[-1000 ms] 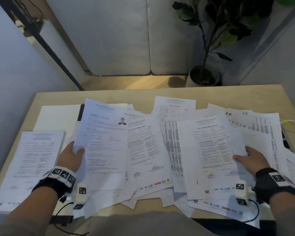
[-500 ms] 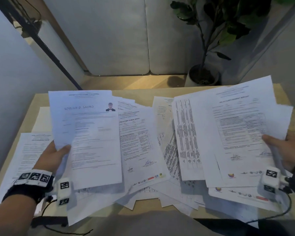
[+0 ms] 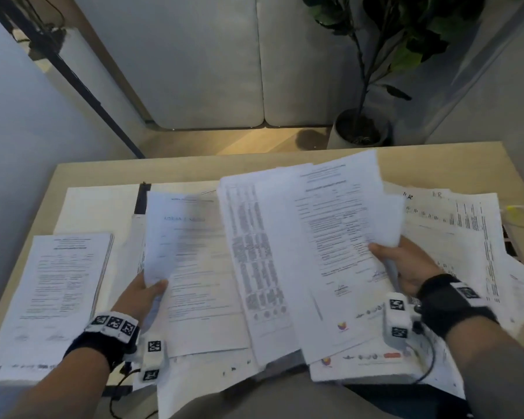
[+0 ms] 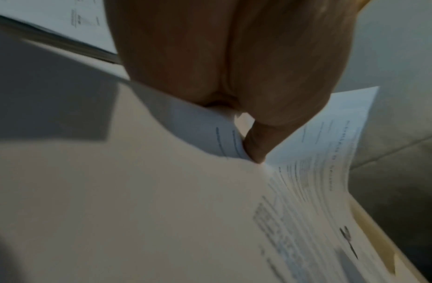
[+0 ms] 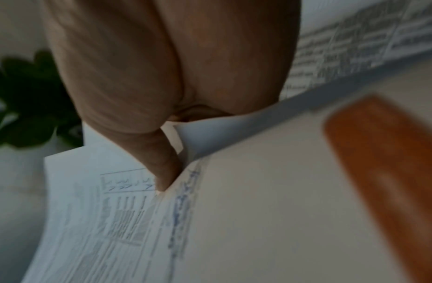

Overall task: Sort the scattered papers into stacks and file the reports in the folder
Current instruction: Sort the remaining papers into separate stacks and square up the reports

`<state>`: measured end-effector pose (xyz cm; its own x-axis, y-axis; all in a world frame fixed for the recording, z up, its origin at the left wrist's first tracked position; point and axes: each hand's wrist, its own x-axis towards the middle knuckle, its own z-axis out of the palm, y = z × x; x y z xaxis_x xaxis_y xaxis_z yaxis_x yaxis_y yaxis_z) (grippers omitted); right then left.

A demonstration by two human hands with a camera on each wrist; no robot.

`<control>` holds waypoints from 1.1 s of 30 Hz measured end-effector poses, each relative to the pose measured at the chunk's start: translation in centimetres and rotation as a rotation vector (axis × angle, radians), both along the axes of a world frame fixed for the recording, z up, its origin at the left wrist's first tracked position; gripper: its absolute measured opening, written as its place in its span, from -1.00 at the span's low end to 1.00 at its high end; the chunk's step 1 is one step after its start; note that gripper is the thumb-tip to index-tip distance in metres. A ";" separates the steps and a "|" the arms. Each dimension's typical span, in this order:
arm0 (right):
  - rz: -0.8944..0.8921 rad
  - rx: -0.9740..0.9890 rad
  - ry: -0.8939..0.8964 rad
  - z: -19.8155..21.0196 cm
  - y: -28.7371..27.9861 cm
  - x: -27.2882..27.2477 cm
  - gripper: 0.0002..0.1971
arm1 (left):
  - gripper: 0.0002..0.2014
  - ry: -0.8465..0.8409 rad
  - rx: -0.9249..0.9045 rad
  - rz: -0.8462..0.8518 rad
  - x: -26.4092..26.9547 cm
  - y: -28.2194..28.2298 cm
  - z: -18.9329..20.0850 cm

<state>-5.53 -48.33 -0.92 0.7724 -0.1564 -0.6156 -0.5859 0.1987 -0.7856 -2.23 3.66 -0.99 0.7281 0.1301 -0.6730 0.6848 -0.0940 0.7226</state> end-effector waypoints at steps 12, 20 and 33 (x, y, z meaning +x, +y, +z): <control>0.460 -0.928 0.301 -5.0 18.5 2.2 -0.41 | -0.09 0.152 -0.073 0.009 -1.5 -0.7 -4.7; 0.352 -0.940 0.381 -4.9 18.1 2.7 -0.52 | -0.22 0.045 0.089 -0.042 -1.9 -1.3 -5.4; 0.204 -0.261 0.179 -3.5 14.5 3.8 -0.58 | 0.01 -0.018 -0.050 -0.053 -2.3 0.4 -3.9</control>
